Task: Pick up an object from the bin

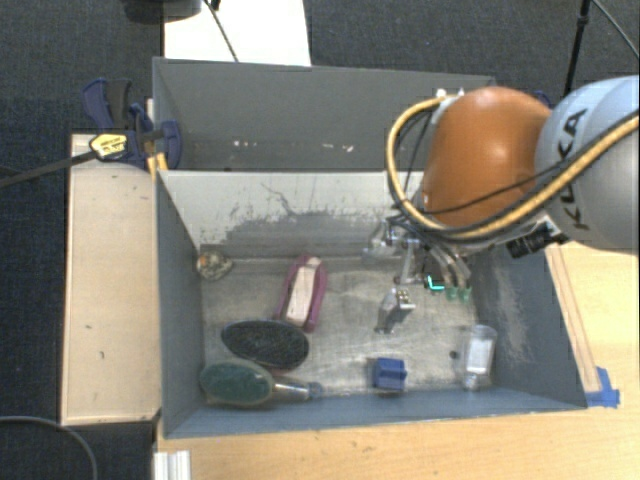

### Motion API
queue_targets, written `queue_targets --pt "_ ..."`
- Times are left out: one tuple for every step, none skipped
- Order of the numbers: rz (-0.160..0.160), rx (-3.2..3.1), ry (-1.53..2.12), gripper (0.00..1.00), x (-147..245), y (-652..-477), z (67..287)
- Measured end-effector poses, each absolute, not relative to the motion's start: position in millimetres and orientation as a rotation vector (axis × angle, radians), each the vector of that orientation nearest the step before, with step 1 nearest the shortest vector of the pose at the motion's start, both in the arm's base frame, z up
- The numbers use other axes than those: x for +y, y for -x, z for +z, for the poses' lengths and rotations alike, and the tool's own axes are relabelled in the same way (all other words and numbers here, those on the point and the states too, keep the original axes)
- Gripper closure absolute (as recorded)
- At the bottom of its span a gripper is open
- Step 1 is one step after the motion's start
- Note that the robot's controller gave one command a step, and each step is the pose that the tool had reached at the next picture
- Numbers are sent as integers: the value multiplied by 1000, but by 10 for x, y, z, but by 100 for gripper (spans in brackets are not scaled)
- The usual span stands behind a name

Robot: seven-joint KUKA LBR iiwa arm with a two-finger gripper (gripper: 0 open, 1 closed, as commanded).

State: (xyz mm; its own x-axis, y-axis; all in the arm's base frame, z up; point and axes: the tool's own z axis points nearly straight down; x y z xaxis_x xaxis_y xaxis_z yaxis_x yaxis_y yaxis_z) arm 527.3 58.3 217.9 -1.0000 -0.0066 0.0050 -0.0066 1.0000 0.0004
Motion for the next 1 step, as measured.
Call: queue_targets --pt "-4 -3137 54 0 1289 -5566 1448"
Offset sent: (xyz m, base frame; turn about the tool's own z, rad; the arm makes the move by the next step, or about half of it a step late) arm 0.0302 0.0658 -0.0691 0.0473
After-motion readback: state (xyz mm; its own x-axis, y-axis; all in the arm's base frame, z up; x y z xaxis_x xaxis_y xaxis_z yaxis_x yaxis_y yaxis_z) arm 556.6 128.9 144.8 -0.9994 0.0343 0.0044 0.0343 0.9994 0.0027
